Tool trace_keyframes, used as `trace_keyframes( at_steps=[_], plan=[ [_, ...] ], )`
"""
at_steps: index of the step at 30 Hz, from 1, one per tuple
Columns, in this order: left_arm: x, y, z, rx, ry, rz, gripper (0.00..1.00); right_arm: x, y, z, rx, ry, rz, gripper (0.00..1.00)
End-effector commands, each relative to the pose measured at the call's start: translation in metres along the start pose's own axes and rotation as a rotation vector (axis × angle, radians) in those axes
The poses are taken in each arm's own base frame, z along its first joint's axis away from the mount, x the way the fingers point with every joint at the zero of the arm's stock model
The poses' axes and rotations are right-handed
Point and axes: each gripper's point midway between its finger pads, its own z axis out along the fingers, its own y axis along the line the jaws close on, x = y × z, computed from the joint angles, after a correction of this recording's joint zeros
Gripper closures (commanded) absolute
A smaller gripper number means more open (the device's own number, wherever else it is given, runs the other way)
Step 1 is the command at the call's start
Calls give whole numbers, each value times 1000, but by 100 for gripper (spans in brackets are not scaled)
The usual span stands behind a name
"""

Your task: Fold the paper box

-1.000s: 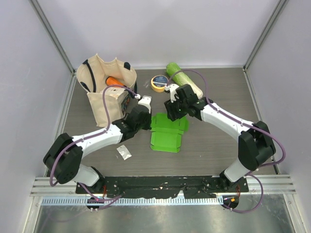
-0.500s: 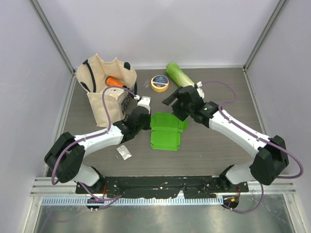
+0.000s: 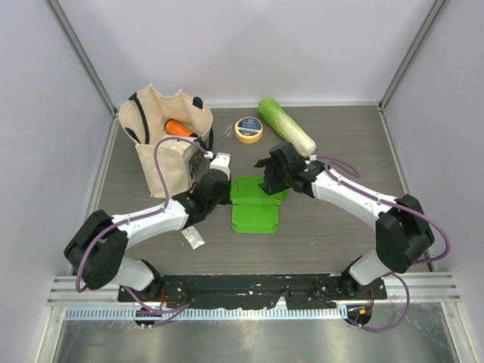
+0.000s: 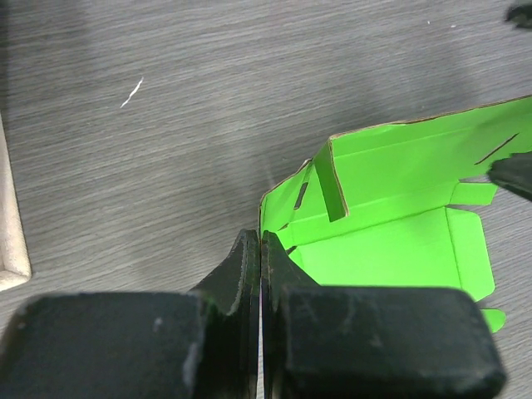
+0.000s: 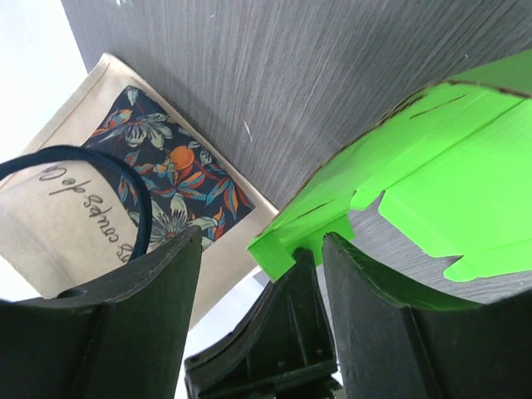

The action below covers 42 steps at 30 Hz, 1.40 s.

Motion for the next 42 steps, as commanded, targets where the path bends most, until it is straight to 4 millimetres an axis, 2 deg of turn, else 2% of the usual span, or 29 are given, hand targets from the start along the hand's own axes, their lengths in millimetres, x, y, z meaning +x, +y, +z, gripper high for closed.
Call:
trace_keyframes(
  at_steps=[1, 6, 12, 15, 21, 23, 24, 28, 33, 35, 36, 39, 40, 42],
  plan=[
    [-28, -2, -6, 2, -107, -18, 100, 0, 5, 9, -7, 3, 86, 36],
    [-30, -3, -6, 2, -118, -9, 100, -1, -6, 20, 25, 4, 103, 41],
    [-30, -3, -6, -1, -122, 3, 100, 2, -6, 28, 25, 21, 114, 50],
    [-29, -3, -5, 0, -122, 11, 100, 2, -10, 31, 32, 16, 110, 59],
    [-27, -2, -6, 5, -121, 59, 100, 1, -24, 37, 45, 31, 68, 69],
    [-27, 0, -7, -2, -124, 80, 100, -1, -30, 40, 58, 41, 51, 66],
    [-26, 2, -6, -5, -123, 81, 100, 1, -27, 40, 40, 55, 51, 61],
    [-25, 0, -6, 3, -124, 74, 100, -1, -20, 36, -6, 61, 46, 59],
    [-23, 0, -4, 1, -119, 74, 100, -2, -14, 32, -20, 63, 41, 66],
    [-24, -1, -4, 2, -120, 72, 100, -1, -14, 32, -21, 66, 37, 70],
    [-24, -1, -4, 4, -122, 74, 100, -2, -16, 34, -15, 63, 36, 76],
    [-25, -1, -4, 6, -124, 83, 100, -1, -21, 36, -5, 71, 21, 78],
    [-25, -1, -4, 8, -124, 90, 100, -2, -22, 37, -4, 72, 15, 77],
    [-24, 0, -4, 6, -123, 94, 100, -1, -21, 37, -19, 85, 3, 68]
  ],
)
